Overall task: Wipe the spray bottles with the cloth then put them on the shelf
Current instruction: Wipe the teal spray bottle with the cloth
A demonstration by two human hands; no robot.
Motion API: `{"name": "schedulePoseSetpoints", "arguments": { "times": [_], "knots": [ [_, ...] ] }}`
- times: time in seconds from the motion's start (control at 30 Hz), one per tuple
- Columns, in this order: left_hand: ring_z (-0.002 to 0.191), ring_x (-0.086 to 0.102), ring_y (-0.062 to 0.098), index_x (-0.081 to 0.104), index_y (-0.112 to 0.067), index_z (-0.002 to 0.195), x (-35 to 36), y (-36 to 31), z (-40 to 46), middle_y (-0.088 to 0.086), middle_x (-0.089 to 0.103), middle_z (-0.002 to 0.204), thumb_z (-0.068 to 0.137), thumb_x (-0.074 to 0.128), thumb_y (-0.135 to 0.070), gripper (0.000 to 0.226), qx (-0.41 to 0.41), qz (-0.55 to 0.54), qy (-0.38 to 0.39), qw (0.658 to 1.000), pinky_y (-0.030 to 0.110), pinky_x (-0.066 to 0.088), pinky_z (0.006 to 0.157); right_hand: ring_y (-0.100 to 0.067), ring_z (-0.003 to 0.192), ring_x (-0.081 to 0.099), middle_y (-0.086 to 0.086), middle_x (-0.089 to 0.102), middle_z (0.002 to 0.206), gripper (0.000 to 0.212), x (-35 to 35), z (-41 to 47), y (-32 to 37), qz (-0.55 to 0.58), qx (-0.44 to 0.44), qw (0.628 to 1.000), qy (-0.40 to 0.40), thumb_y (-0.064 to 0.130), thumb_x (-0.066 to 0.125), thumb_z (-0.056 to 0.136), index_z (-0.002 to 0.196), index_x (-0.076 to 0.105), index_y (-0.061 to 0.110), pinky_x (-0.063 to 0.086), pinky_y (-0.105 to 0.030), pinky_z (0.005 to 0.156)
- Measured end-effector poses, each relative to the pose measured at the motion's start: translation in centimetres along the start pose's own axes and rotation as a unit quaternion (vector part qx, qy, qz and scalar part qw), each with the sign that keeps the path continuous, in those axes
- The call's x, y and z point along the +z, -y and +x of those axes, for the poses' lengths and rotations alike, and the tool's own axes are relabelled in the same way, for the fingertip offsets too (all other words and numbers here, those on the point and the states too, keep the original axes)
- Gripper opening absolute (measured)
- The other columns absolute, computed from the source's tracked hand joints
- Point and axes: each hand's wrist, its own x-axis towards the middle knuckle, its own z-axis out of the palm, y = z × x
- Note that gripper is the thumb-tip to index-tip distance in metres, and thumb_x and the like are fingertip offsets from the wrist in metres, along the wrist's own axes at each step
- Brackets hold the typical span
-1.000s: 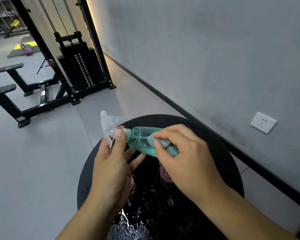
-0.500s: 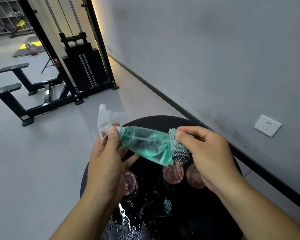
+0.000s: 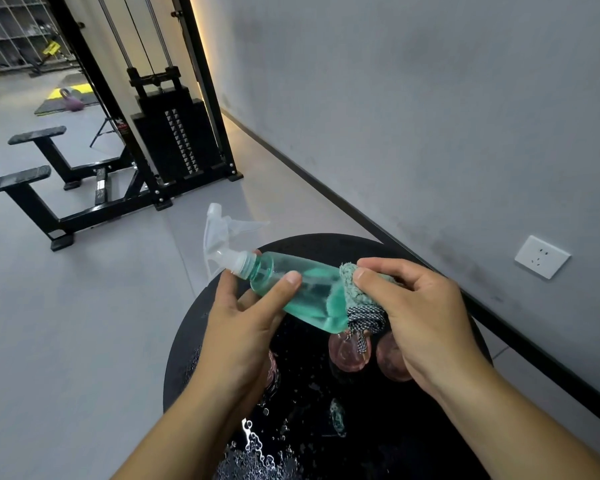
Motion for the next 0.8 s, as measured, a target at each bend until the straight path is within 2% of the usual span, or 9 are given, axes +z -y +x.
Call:
{"name": "schedulePoseSetpoints", "arguments": {
  "times": [0.07, 0.13, 0.2, 0.3, 0.47, 0.57, 0.7, 0.8],
  "knots": [
    [0.109, 0.079, 0.023, 0.059, -0.017, 0.135, -0.2, -0.1, 0.2, 0.006, 0.082, 0.116, 0.089, 0.077, -0.007, 0.050, -0.008, -0.001, 0.000, 1.000, 0.042, 0.064, 0.094, -0.013, 0.079, 0.077, 0.002, 0.080, 0.085, 0.011, -0.1, 0.1, 0.0, -0.016, -0.006, 1.000, 0.004, 0.017, 0.083, 0.084, 0.090, 0.083, 0.027, 0.057, -0.023, 0.068],
    [0.110, 0.079, 0.023, 0.061, -0.013, 0.133, -0.5, -0.1, 0.3, 0.006, 0.081, 0.119, 0.086, 0.078, -0.009, 0.050, -0.022, -0.003, -0.001, 1.000, 0.050, 0.061, 0.095, -0.007, 0.076, 0.075, 0.006, 0.079, 0.083, 0.010, -0.2, 0.2, 0.2, -0.030, -0.026, 0.999, -0.005, 0.019, 0.083, 0.084, 0.088, 0.083, 0.028, 0.054, -0.016, 0.065],
    [0.109, 0.079, 0.022, 0.065, -0.011, 0.131, -0.8, 0.1, 0.4, 0.006, 0.081, 0.120, 0.086, 0.078, -0.008, 0.046, -0.029, 0.012, 0.017, 0.999, 0.050, 0.064, 0.091, 0.000, 0.076, 0.073, 0.012, 0.079, 0.083, 0.009, -0.6, 0.4, 0.5, -0.049, -0.061, 0.997, -0.014, 0.021, 0.083, 0.085, 0.087, 0.083, 0.030, 0.050, -0.010, 0.064],
    [0.108, 0.079, 0.021, 0.069, -0.011, 0.131, -1.1, 0.5, 0.3, 0.007, 0.080, 0.123, 0.088, 0.076, -0.009, 0.044, -0.029, 0.039, 0.063, 0.997, 0.037, 0.066, 0.081, 0.003, 0.083, 0.073, 0.018, 0.078, 0.088, 0.010, -0.7, 0.5, 0.9, -0.078, -0.099, 0.992, 0.005, 0.021, 0.081, 0.087, 0.091, 0.082, 0.030, 0.050, -0.007, 0.069],
    [0.114, 0.077, 0.025, 0.073, -0.016, 0.130, -0.9, 0.7, 0.3, 0.008, 0.079, 0.124, 0.085, 0.076, -0.012, 0.045, -0.024, 0.071, 0.116, 0.990, 0.035, 0.065, 0.084, -0.003, 0.084, 0.075, 0.011, 0.078, 0.091, 0.013, -0.2, 0.1, 0.6, -0.139, -0.120, 0.980, 0.075, 0.018, 0.080, 0.089, 0.094, 0.082, 0.030, 0.059, -0.019, 0.072],
    [0.112, 0.078, 0.027, 0.076, -0.015, 0.125, -1.2, 0.7, 0.3, 0.009, 0.080, 0.122, 0.084, 0.077, -0.013, 0.041, -0.029, 0.074, 0.112, 0.991, 0.037, 0.065, 0.082, -0.003, 0.074, 0.073, 0.012, 0.078, 0.082, 0.011, -0.7, 0.7, 0.6, -0.170, -0.076, 0.979, 0.084, 0.018, 0.080, 0.086, 0.087, 0.081, 0.029, 0.057, -0.020, 0.067],
    [0.112, 0.078, 0.026, 0.075, -0.016, 0.127, -1.1, 0.5, 0.2, 0.007, 0.080, 0.122, 0.088, 0.075, -0.012, 0.039, -0.038, 0.078, 0.113, 0.990, 0.046, 0.066, 0.089, -0.007, 0.077, 0.075, 0.012, 0.079, 0.083, 0.007, -0.7, 0.7, 0.5, -0.153, -0.071, 0.981, 0.091, 0.023, 0.081, 0.087, 0.090, 0.082, 0.029, 0.062, -0.032, 0.074],
    [0.112, 0.078, 0.027, 0.075, -0.014, 0.126, -1.0, 0.6, 0.3, 0.008, 0.080, 0.122, 0.087, 0.075, -0.011, 0.039, -0.032, 0.082, 0.115, 0.989, 0.042, 0.066, 0.086, -0.007, 0.077, 0.075, 0.011, 0.079, 0.083, 0.008, -0.6, 0.7, 0.5, -0.157, -0.078, 0.980, 0.093, 0.022, 0.080, 0.087, 0.089, 0.081, 0.030, 0.062, -0.034, 0.075]
  ]
}}
